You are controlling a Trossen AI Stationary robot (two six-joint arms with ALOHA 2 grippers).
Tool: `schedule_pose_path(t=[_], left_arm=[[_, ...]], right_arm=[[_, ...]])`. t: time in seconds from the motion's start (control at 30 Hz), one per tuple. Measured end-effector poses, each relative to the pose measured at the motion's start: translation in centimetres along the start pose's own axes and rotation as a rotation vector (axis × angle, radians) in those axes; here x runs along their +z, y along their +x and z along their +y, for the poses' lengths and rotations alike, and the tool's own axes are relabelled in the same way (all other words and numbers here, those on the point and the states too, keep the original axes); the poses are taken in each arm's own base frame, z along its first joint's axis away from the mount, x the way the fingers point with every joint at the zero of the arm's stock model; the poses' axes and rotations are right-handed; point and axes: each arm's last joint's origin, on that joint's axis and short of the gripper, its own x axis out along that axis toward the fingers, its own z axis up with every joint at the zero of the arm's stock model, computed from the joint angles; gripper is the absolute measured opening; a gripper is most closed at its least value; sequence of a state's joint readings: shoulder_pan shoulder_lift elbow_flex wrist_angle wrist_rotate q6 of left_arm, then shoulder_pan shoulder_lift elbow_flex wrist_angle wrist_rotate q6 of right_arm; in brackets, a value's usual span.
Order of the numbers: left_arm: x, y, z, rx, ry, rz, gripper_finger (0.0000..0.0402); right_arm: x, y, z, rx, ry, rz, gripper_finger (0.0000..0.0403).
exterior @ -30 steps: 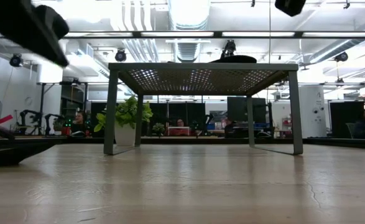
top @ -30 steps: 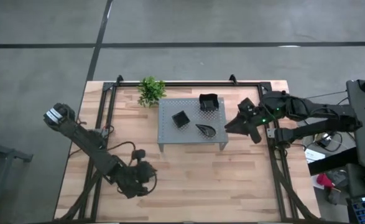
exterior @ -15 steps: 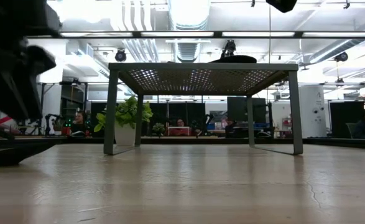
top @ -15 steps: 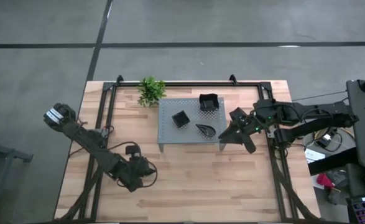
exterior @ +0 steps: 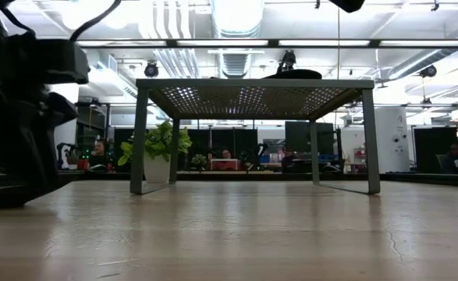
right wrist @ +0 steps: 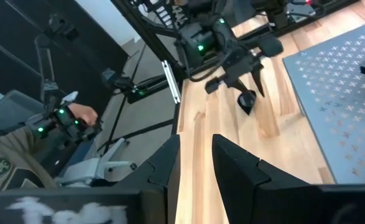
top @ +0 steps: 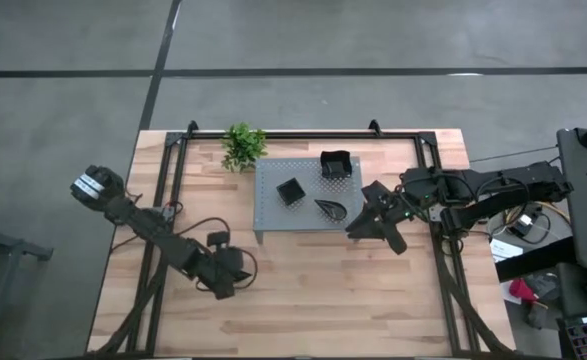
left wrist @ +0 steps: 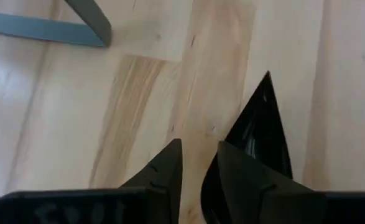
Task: Pick & Place Mini shaped plates
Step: Stack the black drop-shaped plate on top of the black drop-shaped plate on the shelf
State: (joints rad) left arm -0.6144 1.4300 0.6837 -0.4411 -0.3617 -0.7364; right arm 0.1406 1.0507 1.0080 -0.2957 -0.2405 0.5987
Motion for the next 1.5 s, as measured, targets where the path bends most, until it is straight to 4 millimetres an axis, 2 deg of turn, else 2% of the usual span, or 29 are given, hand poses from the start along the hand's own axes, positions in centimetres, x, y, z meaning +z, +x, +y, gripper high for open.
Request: schedule_pose_path(t=[0.2,0.4,0.6,0.77,0.9,1.1,1.2,1.33,1.5], left_arm=[[-0.5,0.8,0.1,-0.1,-0.024,0.018,0.0087],[-0.6,0.9,0.2,-0.11,-0.039,0.019,0.0074],[-0.4,0.9,0.1,-0.134,-0.087,0.02,0.0013],[0.2,0.8,-0.4,-0.189,-0.146,-0.036,0.0002],[1.6,0.3,-1.2,-0.261,-0.251,-0.198,0.0001],[4.2,-1.1,-2.0,-0.276,-0.413,-0.574,0.0001],[5.4,-2.2,-2.1,-0.223,-0.478,-0.775,0.0],[6.6,-4.0,-2.1,-0.109,-0.48,-0.997,0.0],[8.1,-6.1,-1.9,0.063,-0.488,-1.146,0.0]], right_arm=[[-0.1,-0.1,0.2,0.01,-0.005,-0.002,0.0083],[-0.1,-0.1,0.3,0.008,-0.01,-0.003,0.0079],[-0.1,-0.1,0.3,0.01,-0.011,-0.002,0.0086],[-0.3,-0.1,0.6,0.018,-0.031,0.003,0.0083],[-0.5,0.0,1.2,0.025,-0.062,-0.007,0.0075],[-1.3,0.2,2.3,0.006,-0.176,-0.024,0.0068],[-1.8,0.4,3.0,-0.058,-0.285,-0.076,0.007],[-2.4,0.7,3.9,-0.138,-0.429,-0.13,0.0068],[-3.2,2.4,3.9,-0.21,-0.408,-0.129,0.0063]])
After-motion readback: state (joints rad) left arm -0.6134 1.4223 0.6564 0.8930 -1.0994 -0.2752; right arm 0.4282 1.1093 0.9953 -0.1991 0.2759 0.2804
